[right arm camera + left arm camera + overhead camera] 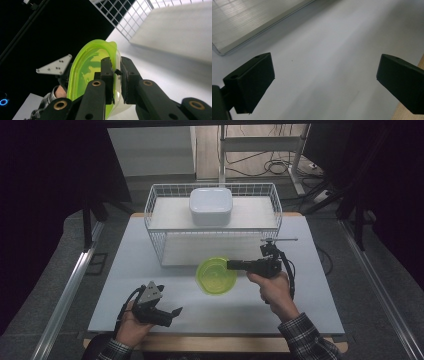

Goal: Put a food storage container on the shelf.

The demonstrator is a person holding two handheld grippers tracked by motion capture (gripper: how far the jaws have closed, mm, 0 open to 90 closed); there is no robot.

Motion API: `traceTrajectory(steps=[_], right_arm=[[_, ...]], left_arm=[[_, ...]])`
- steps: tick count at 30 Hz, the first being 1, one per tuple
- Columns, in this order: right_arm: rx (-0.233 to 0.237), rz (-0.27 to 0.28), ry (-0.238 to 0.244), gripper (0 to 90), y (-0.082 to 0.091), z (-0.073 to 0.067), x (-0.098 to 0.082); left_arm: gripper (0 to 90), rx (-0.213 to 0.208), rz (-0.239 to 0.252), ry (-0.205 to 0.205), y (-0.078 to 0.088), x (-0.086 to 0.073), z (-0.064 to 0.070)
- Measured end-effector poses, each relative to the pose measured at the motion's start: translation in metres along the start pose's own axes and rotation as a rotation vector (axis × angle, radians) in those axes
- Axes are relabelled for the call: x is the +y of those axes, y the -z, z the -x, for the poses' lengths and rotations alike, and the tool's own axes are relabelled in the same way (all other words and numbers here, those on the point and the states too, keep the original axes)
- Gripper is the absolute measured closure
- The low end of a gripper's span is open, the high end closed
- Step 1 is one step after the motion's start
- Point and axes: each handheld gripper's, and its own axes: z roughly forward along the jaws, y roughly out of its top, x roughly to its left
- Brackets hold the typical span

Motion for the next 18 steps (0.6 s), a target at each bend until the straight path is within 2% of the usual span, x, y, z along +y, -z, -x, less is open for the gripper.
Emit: traceTrajectory(steps=[9,18], right_arm=[[0.007,0.031,0.013,82.1,0.005,-0.016,0.03],[0.025,0.056,0.016,82.0,0.01,-0.027,0.051]], left_arm=[[1.3,-0.004,-0.002,-0.005,-0.001,0.0,0.001],[1.3,-0.007,0.0,-0.003,-0.002,0.0,0.001]])
